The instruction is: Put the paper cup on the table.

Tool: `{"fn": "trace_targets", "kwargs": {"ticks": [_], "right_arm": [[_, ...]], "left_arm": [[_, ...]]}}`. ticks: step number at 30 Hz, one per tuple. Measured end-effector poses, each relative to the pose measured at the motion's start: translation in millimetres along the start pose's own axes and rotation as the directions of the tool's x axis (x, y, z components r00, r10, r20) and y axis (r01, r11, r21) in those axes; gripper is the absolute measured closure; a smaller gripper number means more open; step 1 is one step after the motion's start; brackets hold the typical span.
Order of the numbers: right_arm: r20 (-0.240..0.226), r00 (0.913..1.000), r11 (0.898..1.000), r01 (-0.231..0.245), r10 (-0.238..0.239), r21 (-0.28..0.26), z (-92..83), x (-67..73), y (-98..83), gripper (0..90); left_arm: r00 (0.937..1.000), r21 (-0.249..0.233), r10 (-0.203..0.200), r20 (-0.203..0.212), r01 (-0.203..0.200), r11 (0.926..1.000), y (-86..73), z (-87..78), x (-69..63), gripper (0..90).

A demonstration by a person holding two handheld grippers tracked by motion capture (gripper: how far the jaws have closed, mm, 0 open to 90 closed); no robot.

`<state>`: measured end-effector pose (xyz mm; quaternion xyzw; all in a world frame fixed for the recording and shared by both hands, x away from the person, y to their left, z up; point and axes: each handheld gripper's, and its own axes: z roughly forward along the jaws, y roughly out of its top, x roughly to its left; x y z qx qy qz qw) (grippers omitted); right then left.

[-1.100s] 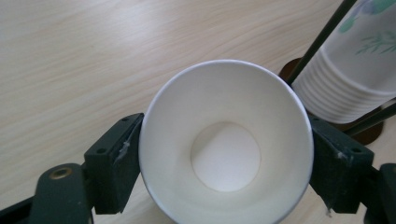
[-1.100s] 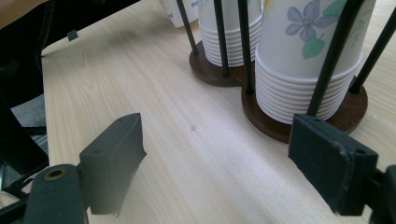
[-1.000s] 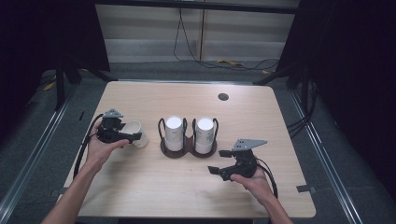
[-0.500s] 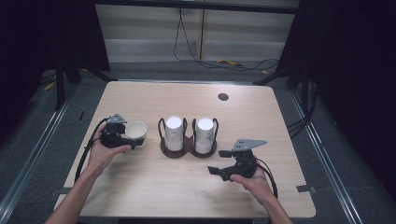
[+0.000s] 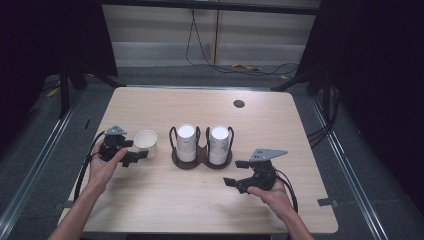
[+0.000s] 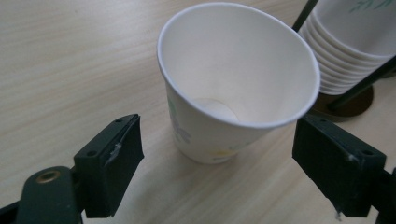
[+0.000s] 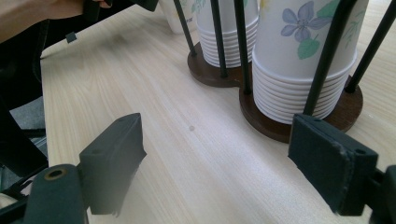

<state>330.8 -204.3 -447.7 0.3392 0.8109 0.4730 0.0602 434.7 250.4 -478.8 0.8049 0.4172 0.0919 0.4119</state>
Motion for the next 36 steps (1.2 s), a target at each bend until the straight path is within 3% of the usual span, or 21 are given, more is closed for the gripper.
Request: {"fn": "trace_targets", "kwargs": {"ticks": [4,12,15,16,17,19,26,29,33,36], "right_arm": [[0.0,1.0,1.0,-0.001,0.001,0.0,0.1,0.3,0.1,18.7],[0.007,1.0,1.0,-0.005,0.005,0.0,-0.9,0.0,-0.5,18.7],[0.011,0.9999,1.0,-0.006,0.006,-0.003,-1.6,-0.3,-0.4,18.7],[0.012,0.9999,1.0,-0.006,0.006,-0.004,-2.0,-0.3,-0.5,18.7],[0.013,0.9999,1.0,-0.007,0.007,-0.005,-2.2,-0.3,-0.6,18.8],[0.017,0.9998,1.0,-0.008,0.008,-0.005,-2.3,-0.8,-0.9,18.8],[0.022,0.9997,1.0,-0.014,0.014,-0.005,-1.7,-0.3,-1.5,20.5],[0.027,0.9995,1.0,-0.018,0.019,-0.013,-2.7,-0.7,-1.5,21.0],[0.039,0.999,1.0,-0.02,0.021,-0.02,-2.9,-1.2,-1.8,21.2],[0.053,0.9983,0.999,-0.021,0.023,-0.025,-3.2,-0.4,-2.3,21.2]], "left_arm": [[0.9996,0.019,0.023,-0.02,-0.022,0.9996,-6.1,-2.4,-0.6,16.2],[0.9985,-0.035,0.013,-0.053,-0.015,0.9993,-13.8,-18.8,-2.7,16.4],[0.9982,-0.014,0.038,-0.047,-0.038,0.9992,-16.0,-28.6,-8.8,16.4],[0.9979,-0.03,0.036,-0.053,-0.038,0.9988,-17.1,-31.3,-11.3,16.4],[0.9985,-0.063,0.029,-0.045,-0.032,0.9975,-19.4,-35.3,-14.9,16.4],[0.9993,-0.063,0.029,-0.024,-0.031,0.9975,-22.2,-39.8,-20.1,16.4],[0.9983,-0.103,0.056,-0.018,-0.057,0.9931,-29.3,-44.0,-45.2,16.6],[0.9969,-0.124,0.079,0.008,-0.077,0.9892,-28.9,-42.7,-60.7,17.4],[0.9958,-0.14,0.08,0.046,-0.073,0.9875,-26.9,-38.0,-76.9,17.4],[0.9932,-0.127,0.054,0.102,-0.041,0.9911,-29.5,-31.2,-88.1,17.4]]}}
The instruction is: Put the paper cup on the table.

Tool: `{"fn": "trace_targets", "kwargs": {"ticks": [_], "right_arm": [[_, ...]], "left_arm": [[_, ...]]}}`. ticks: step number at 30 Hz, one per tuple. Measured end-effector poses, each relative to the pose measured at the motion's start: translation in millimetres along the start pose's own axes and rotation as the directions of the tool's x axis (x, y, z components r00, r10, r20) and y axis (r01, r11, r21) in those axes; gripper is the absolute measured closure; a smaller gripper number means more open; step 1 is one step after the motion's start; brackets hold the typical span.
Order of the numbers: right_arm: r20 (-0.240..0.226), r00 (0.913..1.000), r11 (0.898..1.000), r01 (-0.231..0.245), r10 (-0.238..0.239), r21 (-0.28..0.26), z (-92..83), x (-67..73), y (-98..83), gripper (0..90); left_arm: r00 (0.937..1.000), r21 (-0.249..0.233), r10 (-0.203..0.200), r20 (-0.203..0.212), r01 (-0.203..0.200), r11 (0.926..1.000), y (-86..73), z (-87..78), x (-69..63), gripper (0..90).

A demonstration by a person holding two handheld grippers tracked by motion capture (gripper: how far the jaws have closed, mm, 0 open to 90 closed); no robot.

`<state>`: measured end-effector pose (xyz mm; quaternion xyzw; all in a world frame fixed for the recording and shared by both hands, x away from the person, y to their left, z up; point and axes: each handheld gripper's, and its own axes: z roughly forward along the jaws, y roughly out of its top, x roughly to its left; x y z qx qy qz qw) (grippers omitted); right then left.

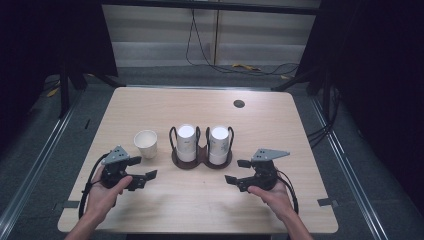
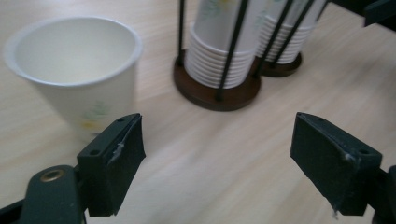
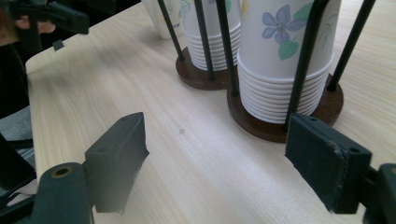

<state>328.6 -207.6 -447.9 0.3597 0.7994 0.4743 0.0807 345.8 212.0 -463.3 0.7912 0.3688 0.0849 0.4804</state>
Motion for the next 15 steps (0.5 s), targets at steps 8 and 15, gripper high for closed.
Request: {"fn": "trace_targets", "kwargs": {"ticks": [8,15], "right_arm": [[0.056,0.9984,1.0,-0.011,0.011,-0.002,2.9,-0.3,-5.4,19.3],[0.105,0.994,0.999,-0.034,0.031,0.03,9.2,-1.3,-13.0,17.9]], "left_arm": [[0.9982,0.048,-0.034,0.048,0.032,0.9983,-17.2,13.9,-10.5,17.4],[0.9989,0.057,0.011,0.046,-0.014,0.9983,-26.9,15.4,-15.8,20.1]]}}
